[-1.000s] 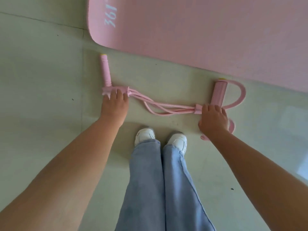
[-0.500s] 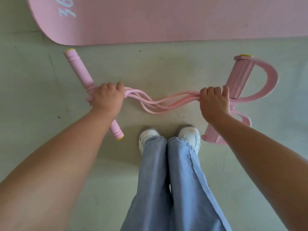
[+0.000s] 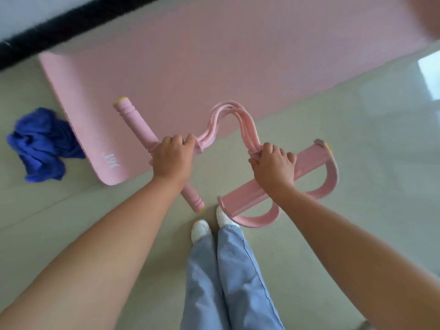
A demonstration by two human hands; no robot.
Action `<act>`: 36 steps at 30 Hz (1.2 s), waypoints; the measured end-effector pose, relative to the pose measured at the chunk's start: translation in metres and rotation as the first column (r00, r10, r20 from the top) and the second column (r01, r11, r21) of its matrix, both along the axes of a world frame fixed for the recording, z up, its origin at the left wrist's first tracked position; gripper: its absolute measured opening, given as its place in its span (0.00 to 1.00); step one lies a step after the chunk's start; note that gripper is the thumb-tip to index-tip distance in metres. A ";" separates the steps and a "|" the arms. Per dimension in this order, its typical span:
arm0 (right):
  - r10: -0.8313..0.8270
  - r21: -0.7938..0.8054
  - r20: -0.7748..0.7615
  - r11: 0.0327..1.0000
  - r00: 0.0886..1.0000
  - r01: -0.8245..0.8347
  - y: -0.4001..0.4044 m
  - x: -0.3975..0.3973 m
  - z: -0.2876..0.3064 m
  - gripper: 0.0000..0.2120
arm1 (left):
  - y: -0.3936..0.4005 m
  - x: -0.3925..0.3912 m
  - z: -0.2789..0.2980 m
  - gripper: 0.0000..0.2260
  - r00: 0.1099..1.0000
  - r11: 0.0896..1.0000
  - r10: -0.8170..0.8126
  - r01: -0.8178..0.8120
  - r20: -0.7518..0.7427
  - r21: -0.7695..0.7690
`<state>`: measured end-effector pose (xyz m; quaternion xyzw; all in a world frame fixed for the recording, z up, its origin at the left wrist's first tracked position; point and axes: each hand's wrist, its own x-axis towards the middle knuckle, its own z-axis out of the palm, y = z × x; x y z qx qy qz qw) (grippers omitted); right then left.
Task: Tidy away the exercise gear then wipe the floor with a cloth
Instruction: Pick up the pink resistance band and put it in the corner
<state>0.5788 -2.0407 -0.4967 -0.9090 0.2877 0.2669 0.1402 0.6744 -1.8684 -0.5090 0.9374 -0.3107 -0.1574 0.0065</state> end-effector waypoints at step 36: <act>-0.631 -0.175 0.433 0.642 0.644 0.746 -0.928 -0.160 0.333 0.15 | -1.055 -0.040 0.345 0.15 0.569 0.584 -0.788 0.812 0.236 -0.011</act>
